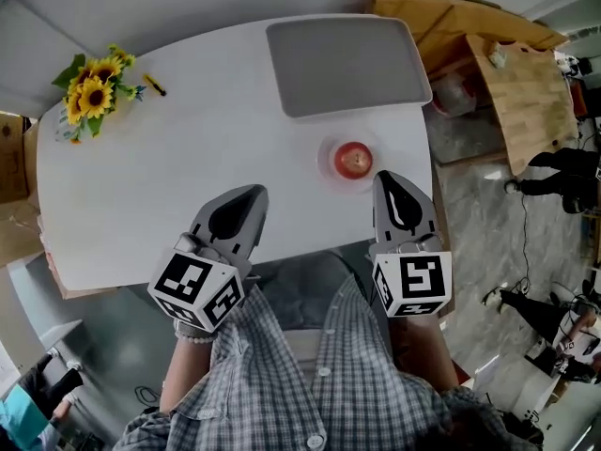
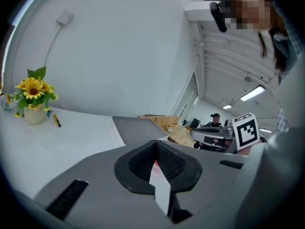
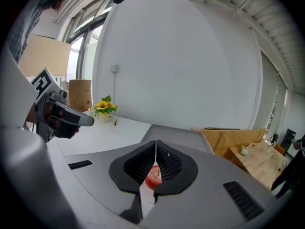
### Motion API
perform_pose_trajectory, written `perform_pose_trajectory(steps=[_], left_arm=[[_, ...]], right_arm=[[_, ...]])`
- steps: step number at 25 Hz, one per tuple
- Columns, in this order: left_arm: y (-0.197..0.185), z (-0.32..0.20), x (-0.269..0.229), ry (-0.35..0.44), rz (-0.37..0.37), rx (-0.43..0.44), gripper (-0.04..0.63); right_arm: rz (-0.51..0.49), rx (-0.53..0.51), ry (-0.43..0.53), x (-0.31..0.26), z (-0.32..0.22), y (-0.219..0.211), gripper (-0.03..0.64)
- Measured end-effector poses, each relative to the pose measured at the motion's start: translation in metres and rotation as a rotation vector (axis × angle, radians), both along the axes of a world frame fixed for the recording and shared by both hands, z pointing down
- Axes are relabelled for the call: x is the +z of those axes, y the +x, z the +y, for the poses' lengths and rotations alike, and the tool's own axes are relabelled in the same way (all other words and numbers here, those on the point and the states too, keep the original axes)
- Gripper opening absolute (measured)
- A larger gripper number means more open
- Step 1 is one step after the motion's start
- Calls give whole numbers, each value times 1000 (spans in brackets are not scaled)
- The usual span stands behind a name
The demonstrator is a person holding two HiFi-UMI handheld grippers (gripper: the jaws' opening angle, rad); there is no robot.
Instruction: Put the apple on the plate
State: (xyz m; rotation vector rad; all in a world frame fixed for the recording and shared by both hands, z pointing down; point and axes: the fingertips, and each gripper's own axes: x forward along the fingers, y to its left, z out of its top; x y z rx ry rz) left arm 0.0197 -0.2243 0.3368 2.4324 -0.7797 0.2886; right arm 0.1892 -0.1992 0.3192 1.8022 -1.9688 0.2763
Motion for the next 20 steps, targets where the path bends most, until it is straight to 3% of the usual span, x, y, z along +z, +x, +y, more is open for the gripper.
perform_pose_trajectory(steps=[6,13,20], left_arm=[[28,-14,25,-96,-3,-72,9],[63,-24,61,-157,-34,-38,9],[90,-23,101,-223,-116,25,11]], right_arm=[[-40,26,-84,31,-11,46,23],[-117,53,-188,82,-21,87,23],[-142,63,-339,135,-15,102,23]])
